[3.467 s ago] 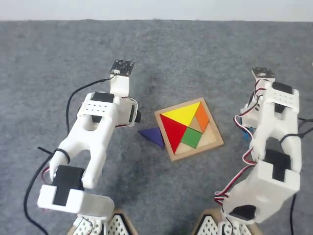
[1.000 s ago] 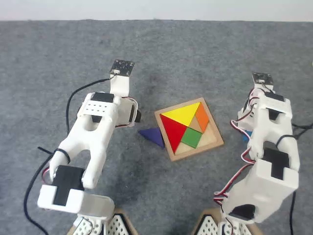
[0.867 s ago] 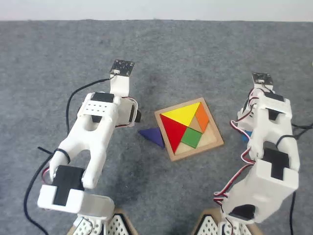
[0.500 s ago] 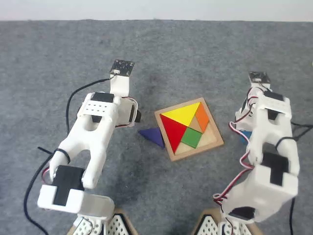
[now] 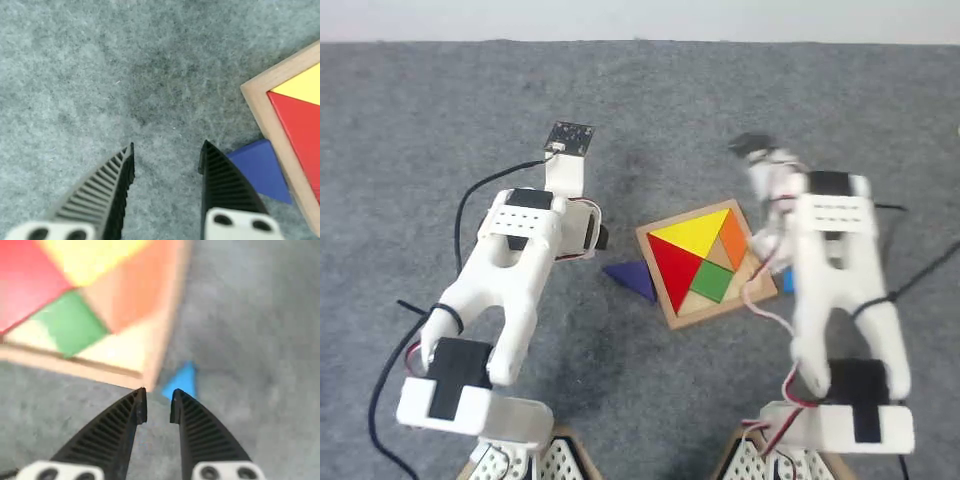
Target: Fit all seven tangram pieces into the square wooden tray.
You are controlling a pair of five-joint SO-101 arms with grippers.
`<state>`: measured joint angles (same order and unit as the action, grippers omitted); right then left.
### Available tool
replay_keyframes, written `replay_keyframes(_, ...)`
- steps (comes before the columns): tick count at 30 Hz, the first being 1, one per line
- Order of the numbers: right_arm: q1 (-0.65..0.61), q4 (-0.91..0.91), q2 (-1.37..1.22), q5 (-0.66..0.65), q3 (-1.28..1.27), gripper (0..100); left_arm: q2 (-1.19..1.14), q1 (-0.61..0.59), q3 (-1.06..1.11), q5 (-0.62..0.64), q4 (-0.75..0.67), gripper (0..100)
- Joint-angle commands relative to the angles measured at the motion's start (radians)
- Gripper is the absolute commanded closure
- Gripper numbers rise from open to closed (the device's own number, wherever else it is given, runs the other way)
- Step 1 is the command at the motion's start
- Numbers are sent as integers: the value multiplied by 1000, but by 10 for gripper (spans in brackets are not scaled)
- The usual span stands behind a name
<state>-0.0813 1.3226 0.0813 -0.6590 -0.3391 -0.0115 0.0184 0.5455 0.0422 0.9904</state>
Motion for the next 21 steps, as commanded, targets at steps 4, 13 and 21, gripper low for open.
replay_keyframes(4,-269,42,2,-374,18,919,49,-63,-18,3,-46,792)
replay_keyframes(13,-363,39,-47,-508,-12,919,46,-126,-51,-25,-41,792)
replay_keyframes(21,2,-50,38,118,-34,920,46,-120,-53,-29,-46,792)
